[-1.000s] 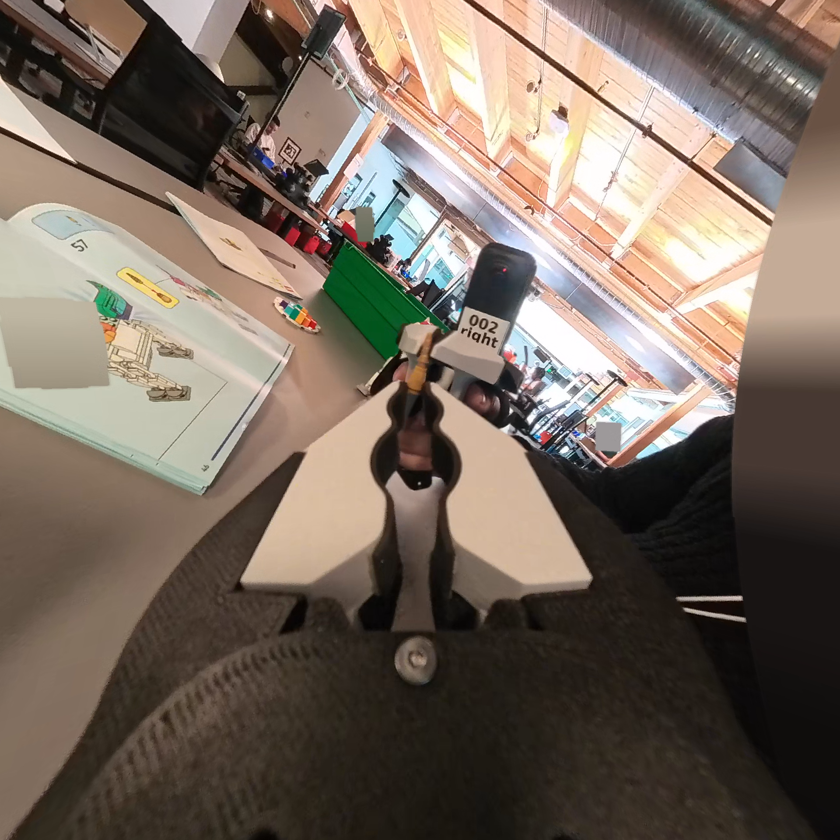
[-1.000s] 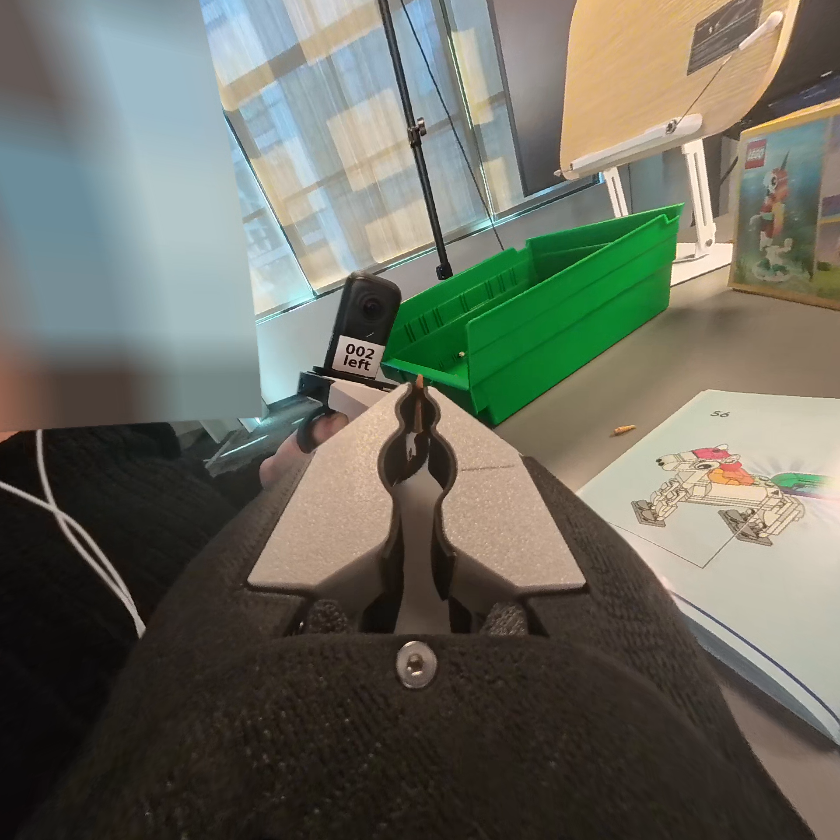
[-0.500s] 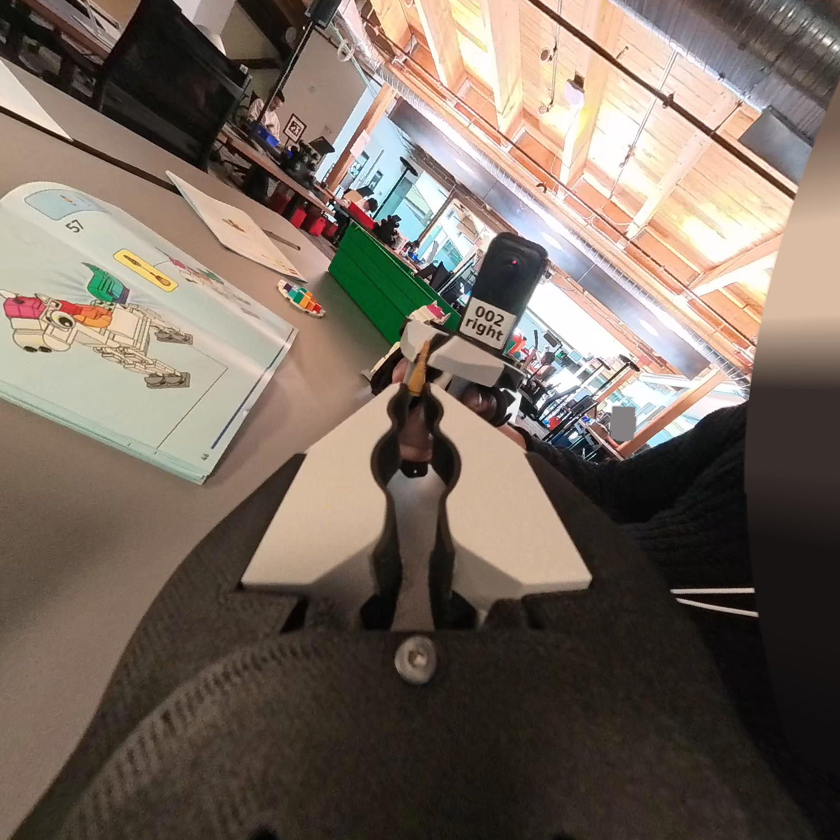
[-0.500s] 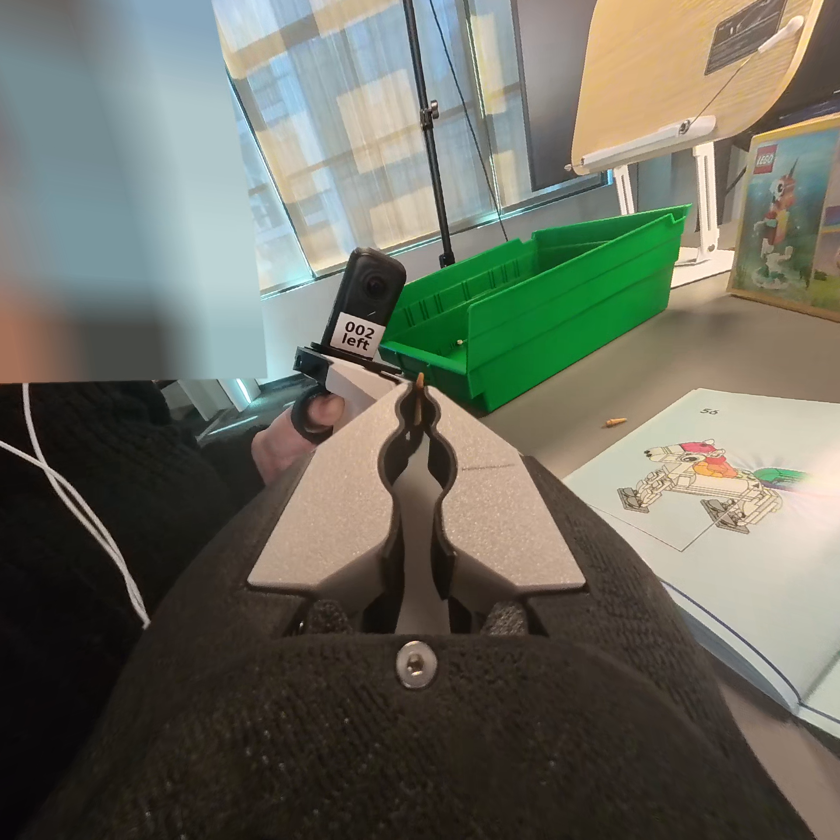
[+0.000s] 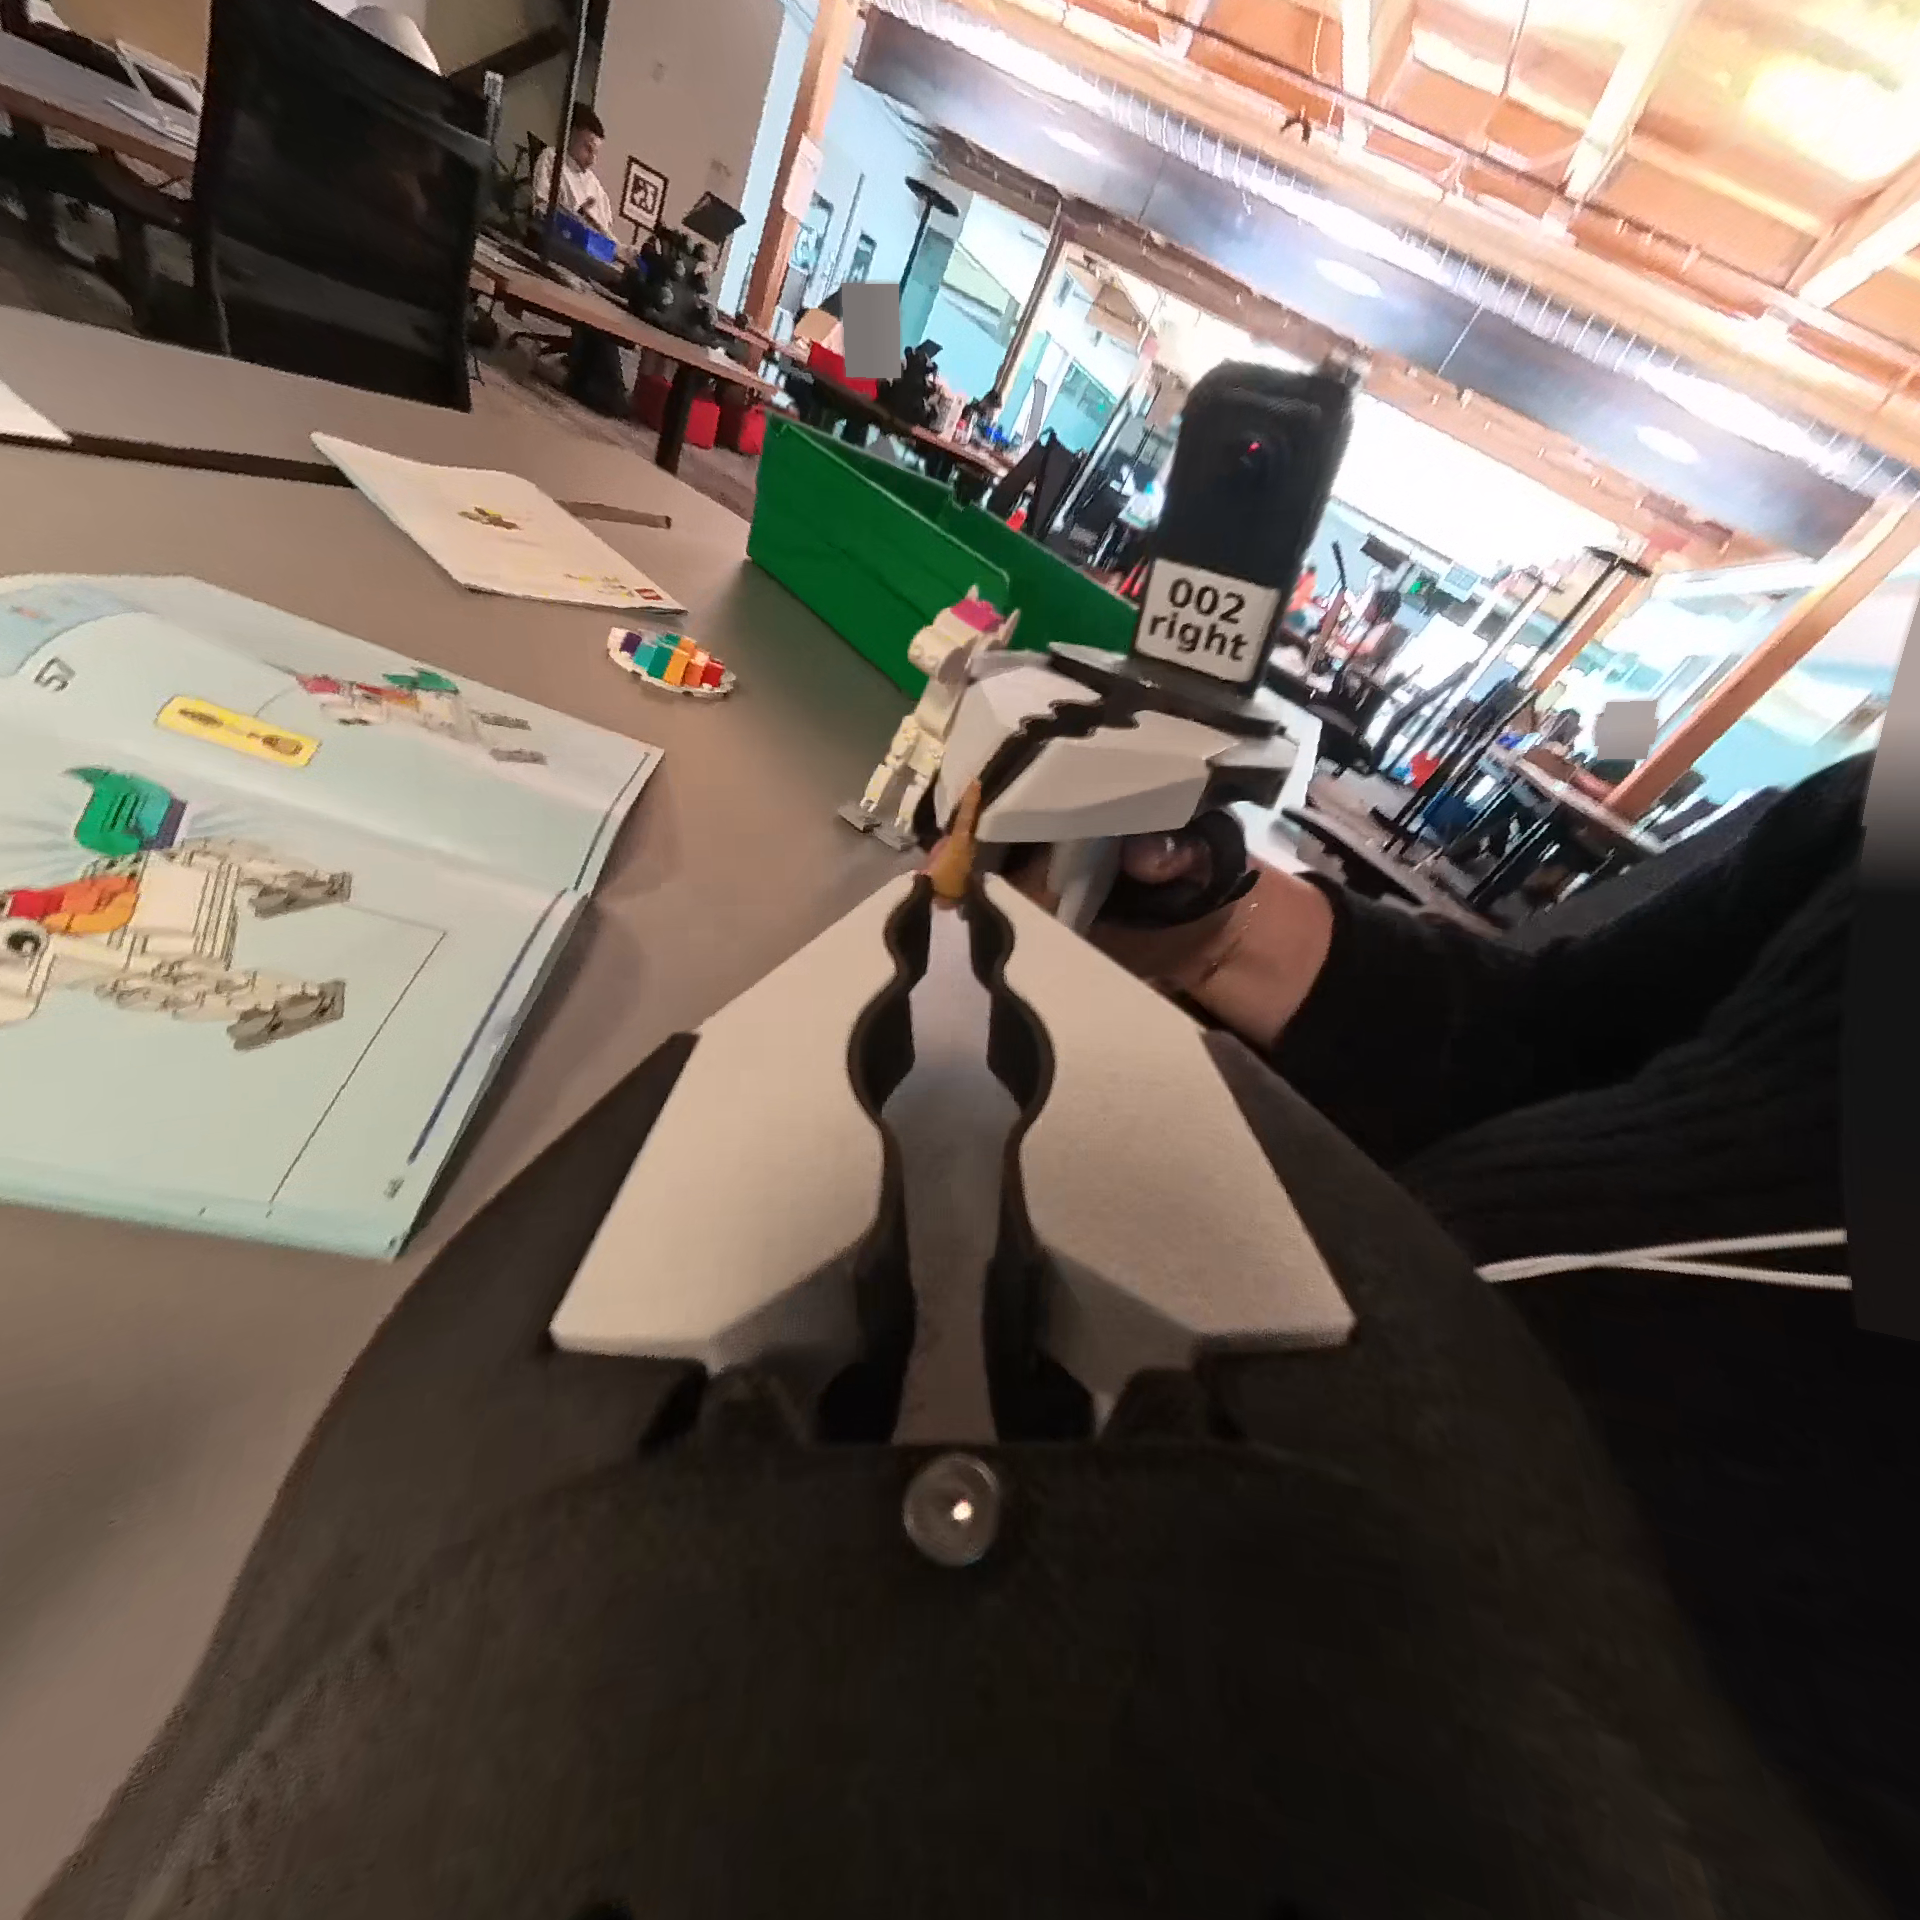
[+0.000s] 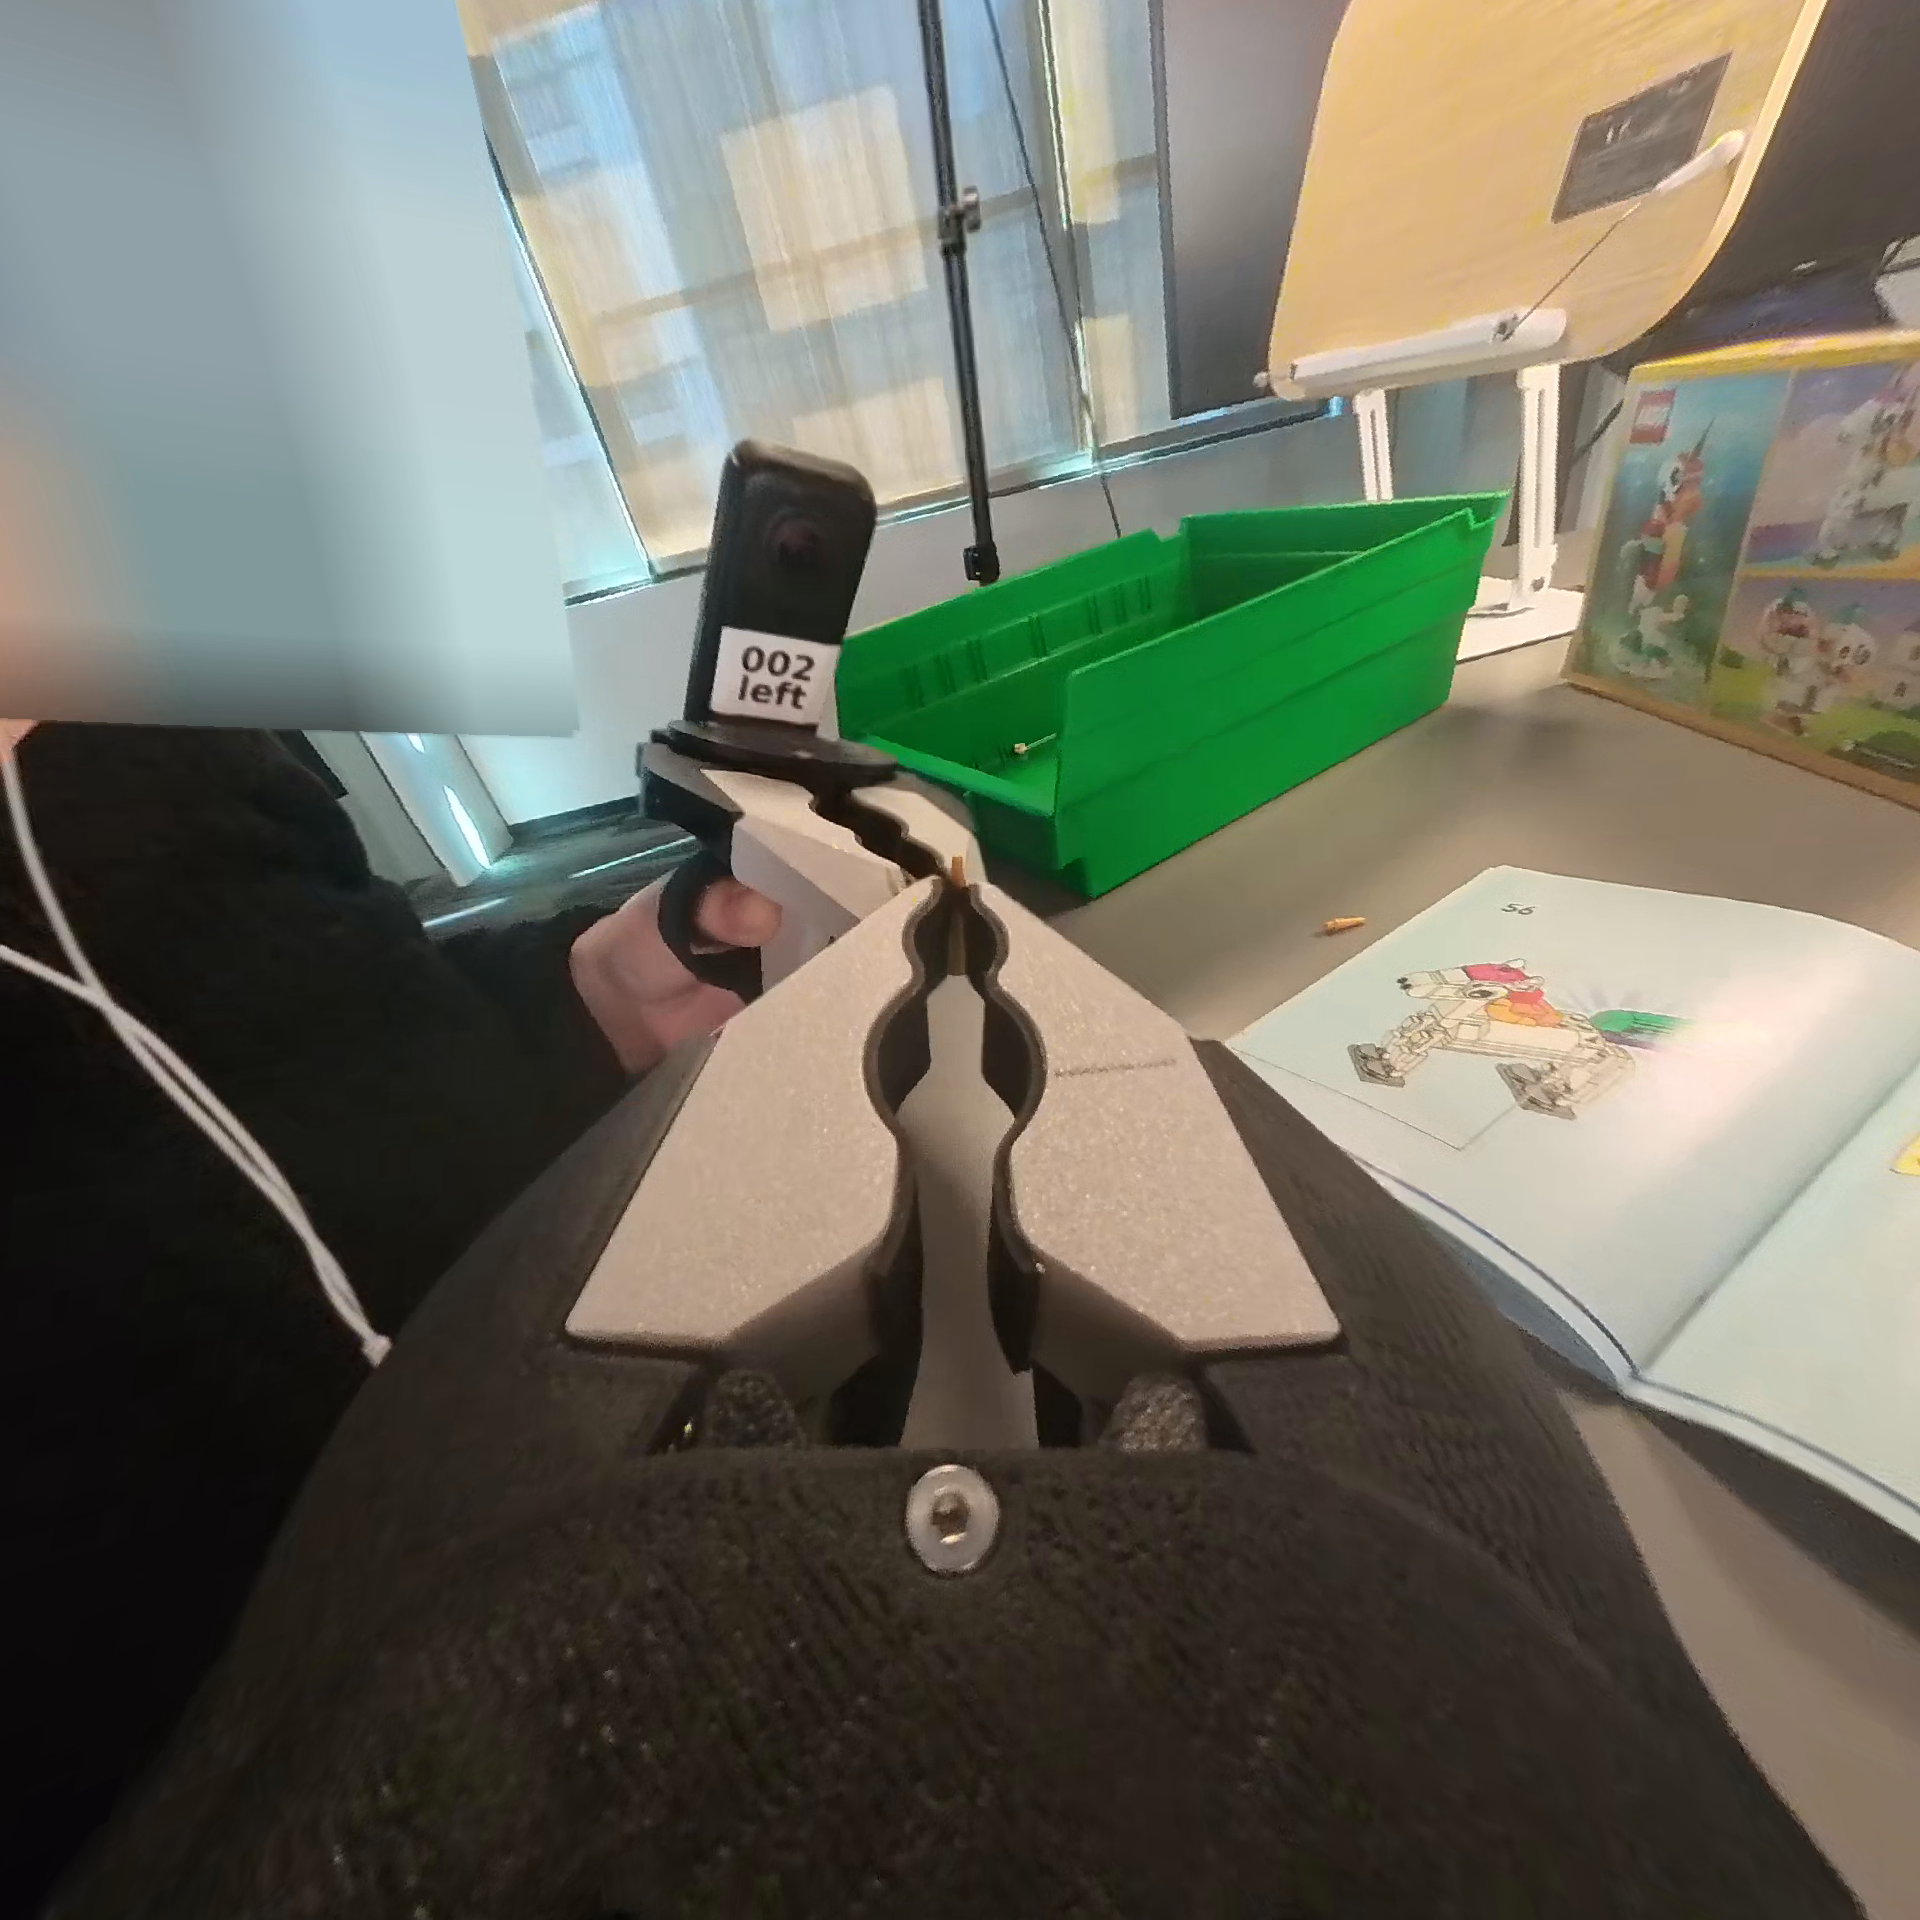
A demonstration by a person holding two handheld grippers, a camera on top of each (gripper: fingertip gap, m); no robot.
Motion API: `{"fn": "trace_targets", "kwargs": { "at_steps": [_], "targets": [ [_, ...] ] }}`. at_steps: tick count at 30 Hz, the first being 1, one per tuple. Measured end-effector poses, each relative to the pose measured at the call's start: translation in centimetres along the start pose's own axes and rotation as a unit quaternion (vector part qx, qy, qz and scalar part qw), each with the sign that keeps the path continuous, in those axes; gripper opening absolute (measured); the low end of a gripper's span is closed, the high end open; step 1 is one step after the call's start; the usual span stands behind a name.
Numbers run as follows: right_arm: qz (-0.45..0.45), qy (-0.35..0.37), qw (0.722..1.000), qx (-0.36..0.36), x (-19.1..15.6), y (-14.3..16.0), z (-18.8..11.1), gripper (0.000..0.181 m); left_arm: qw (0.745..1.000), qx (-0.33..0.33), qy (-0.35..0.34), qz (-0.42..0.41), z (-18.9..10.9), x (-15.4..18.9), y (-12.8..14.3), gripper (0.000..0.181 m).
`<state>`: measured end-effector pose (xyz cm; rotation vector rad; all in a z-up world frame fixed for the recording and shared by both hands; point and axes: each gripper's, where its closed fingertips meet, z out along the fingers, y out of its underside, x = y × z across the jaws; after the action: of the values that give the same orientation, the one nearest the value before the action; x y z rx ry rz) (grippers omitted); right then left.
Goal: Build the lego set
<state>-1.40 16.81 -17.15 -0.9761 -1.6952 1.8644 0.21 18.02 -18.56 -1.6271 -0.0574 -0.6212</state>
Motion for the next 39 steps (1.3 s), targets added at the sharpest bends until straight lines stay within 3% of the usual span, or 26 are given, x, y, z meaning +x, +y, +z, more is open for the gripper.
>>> {"fn": "trace_targets", "kwargs": {
  "at_steps": [7,16,19,20,21,25,29,34,39],
  "targets": [
    [0.017,0.037,0.999,0.036,0.0,-1.1,-4.0,0.013,0.999,-0.028,0.000,0.042,3.3,1.6,-0.2,0.006],
    [0.014,0.037,0.999,0.025,-0.5,-0.7,-7.1,0.002,0.995,-0.061,0.032,0.075,6.1,3.8,0.8,0.006],
    [-0.001,0.032,0.999,0.042,-1.1,-2.0,-8.6,0.000,0.992,-0.045,0.067,0.096,7.1,5.3,-0.4,0.006],
    [-0.012,0.036,0.998,0.051,-1.1,-2.9,-9.4,0.000,0.991,-0.036,0.073,0.104,7.6,5.7,-1.1,0.010],
    [-0.025,0.047,0.997,0.060,-0.9,-4.0,-10.5,0.000,0.990,-0.034,0.065,0.119,8.2,5.7,-1.7,0.027],
    [-0.051,0.124,0.989,0.064,2.4,-7.3,-15.8,0.001,0.978,-0.050,0.025,0.203,12.0,4.1,-2.7,0.055],
    [-0.007,0.151,0.988,0.019,6.0,-6.5,-18.9,0.001,0.972,-0.093,0.042,0.214,17.3,2.3,-1.7,0.066],
    [0.015,0.158,0.987,-0.019,8.2,-4.6,-20.1,0.001,0.972,-0.118,0.106,0.175,21.9,0.9,0.7,0.066],
    [0.007,0.152,0.988,-0.024,8.8,-4.1,-20.5,0.000,0.964,-0.131,0.140,0.184,23.2,0.8,1.4,0.056]
  ]
}}
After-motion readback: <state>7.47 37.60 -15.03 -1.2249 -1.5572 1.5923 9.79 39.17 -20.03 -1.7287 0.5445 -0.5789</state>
